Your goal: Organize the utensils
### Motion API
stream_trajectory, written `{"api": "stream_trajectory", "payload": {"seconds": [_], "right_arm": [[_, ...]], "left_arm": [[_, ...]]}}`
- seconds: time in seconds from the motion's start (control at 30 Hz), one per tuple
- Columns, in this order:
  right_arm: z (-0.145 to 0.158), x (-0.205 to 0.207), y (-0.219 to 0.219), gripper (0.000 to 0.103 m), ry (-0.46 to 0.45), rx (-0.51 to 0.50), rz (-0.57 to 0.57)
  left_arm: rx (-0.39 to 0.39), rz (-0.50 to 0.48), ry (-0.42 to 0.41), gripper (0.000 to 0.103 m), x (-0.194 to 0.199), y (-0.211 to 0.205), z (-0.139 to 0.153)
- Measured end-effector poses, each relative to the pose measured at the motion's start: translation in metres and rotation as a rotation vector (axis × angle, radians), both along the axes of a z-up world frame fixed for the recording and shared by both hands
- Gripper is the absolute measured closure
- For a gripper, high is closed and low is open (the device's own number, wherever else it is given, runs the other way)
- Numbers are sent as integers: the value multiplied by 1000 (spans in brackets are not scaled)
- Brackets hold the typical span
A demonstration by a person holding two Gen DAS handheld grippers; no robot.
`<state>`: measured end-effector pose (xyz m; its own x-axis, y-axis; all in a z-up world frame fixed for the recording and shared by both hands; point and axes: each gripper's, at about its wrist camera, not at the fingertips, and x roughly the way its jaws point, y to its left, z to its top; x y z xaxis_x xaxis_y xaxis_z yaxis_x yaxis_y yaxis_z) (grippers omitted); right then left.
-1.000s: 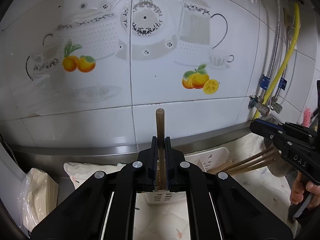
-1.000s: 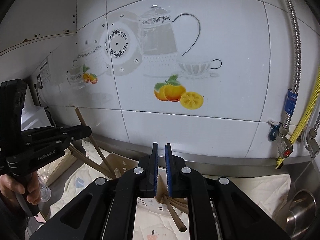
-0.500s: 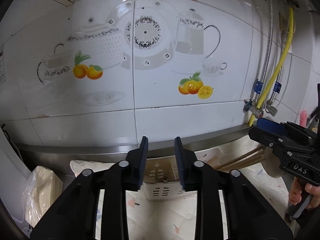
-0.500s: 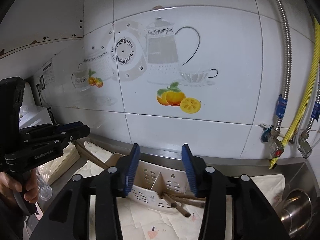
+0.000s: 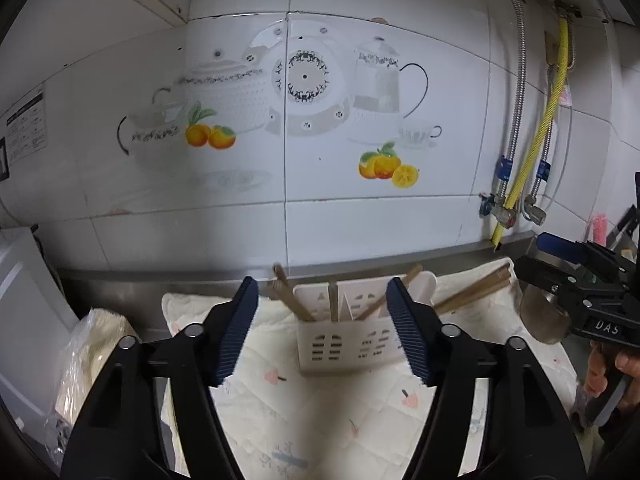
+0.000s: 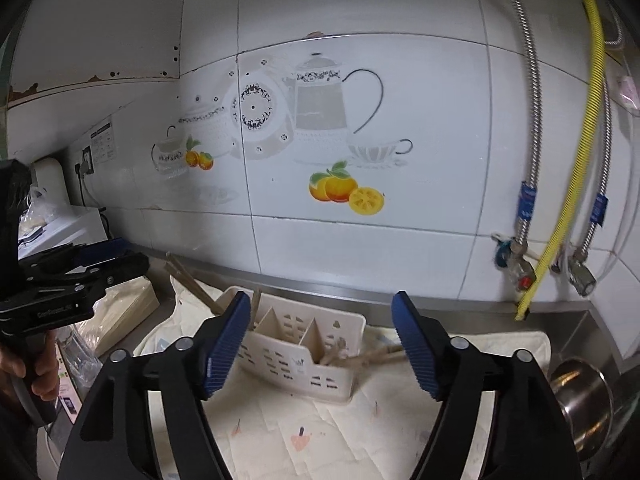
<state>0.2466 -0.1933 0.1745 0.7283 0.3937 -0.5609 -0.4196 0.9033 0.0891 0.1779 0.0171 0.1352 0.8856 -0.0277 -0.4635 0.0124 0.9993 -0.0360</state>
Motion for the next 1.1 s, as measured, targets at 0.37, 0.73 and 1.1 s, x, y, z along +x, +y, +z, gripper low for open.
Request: {"api": "stream_trajectory", "payload": {"seconds": [0.37, 0.73, 1.1], "right_arm": [[-20, -32, -11, 9, 25, -23, -50], [-46, -66, -13, 7, 45, -46, -58], [-66, -95, -5, 7, 34, -130, -74]], "left_arm": [[4, 46, 3, 5, -39, 2, -27], [8, 60, 29, 5, -64, 3, -52], [32, 83, 40, 5, -87, 0, -69]]}}
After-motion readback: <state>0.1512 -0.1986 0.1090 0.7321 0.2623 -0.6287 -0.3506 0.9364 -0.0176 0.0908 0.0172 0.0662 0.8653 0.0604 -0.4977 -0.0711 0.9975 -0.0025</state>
